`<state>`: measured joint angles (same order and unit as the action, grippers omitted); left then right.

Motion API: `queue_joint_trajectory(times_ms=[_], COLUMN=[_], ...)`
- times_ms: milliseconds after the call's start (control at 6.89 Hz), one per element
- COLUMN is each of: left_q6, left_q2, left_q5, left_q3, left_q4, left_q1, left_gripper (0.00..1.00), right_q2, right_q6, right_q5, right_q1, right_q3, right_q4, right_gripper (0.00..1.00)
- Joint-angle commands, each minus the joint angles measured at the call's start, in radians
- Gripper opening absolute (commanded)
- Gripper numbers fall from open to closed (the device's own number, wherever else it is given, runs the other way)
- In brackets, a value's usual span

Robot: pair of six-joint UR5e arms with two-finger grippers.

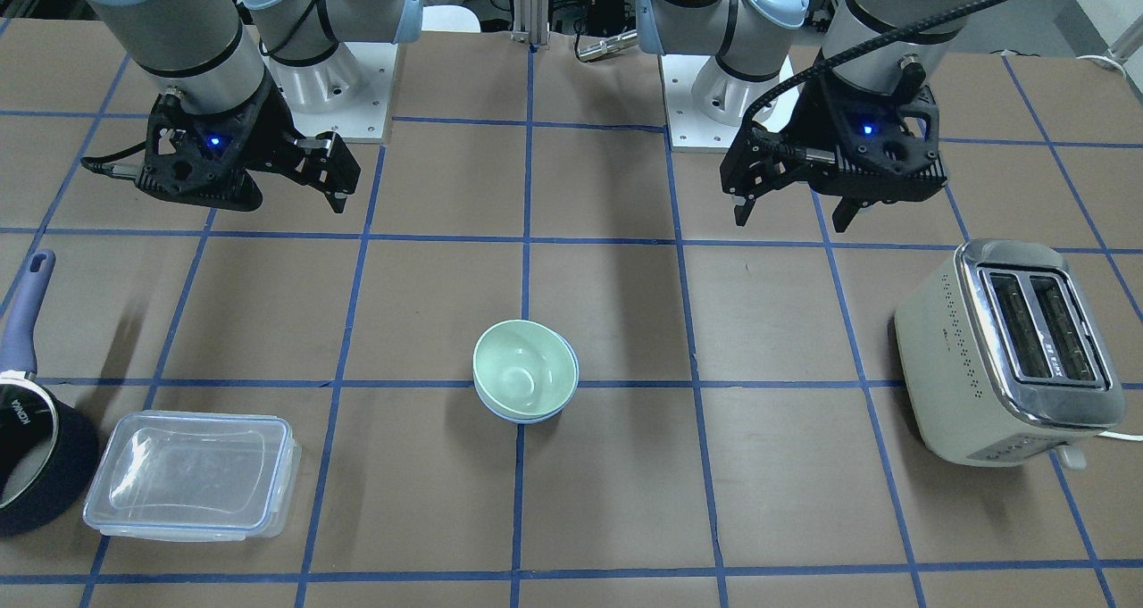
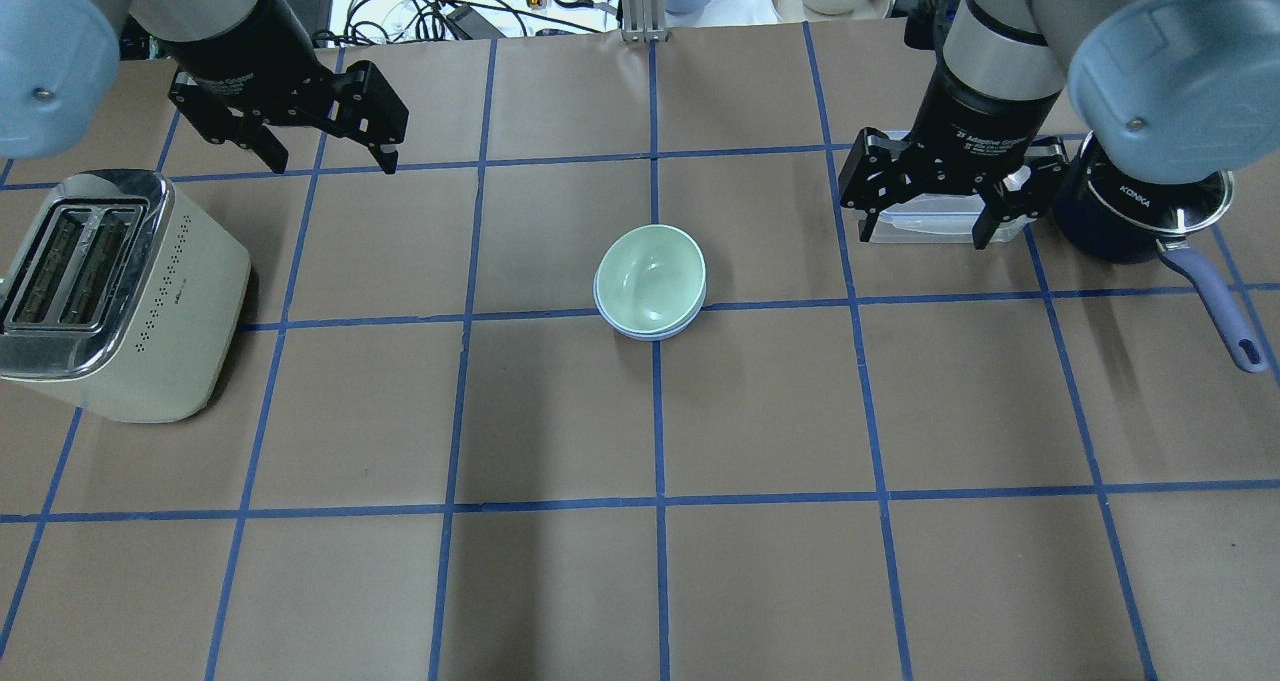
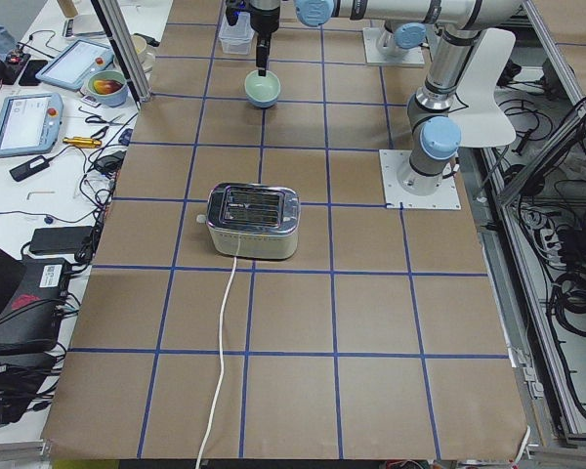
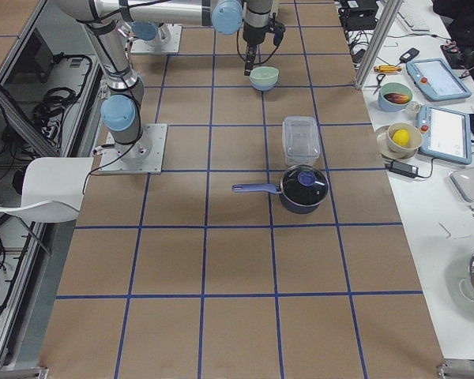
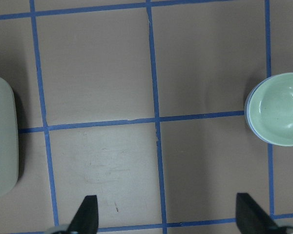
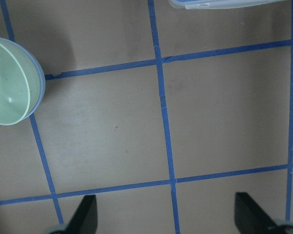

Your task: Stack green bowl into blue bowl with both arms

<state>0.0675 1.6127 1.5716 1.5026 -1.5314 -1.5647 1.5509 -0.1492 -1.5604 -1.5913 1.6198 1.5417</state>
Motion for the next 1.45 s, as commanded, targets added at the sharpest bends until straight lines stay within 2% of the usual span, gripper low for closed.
queue_joint_trajectory(times_ms=[0, 1306], left_q6=[-0.002, 0.000], left_q2=[-0.001, -0.001], left_q5=[-0.013, -0.004], left_q3=[-0.004, -0.002], left_q4=[0.007, 0.007], left_q1=[0.003, 0.006], left_gripper=[1.00, 1.00], right_q2=[0.000, -0.009], right_q6=[-0.001, 0.000], right_q5=[-0.006, -0.006], right_q1=[0.001, 0.001], right_q3=[0.000, 0.003], right_q4=[0.000, 0.014], right_gripper=[1.00, 1.00])
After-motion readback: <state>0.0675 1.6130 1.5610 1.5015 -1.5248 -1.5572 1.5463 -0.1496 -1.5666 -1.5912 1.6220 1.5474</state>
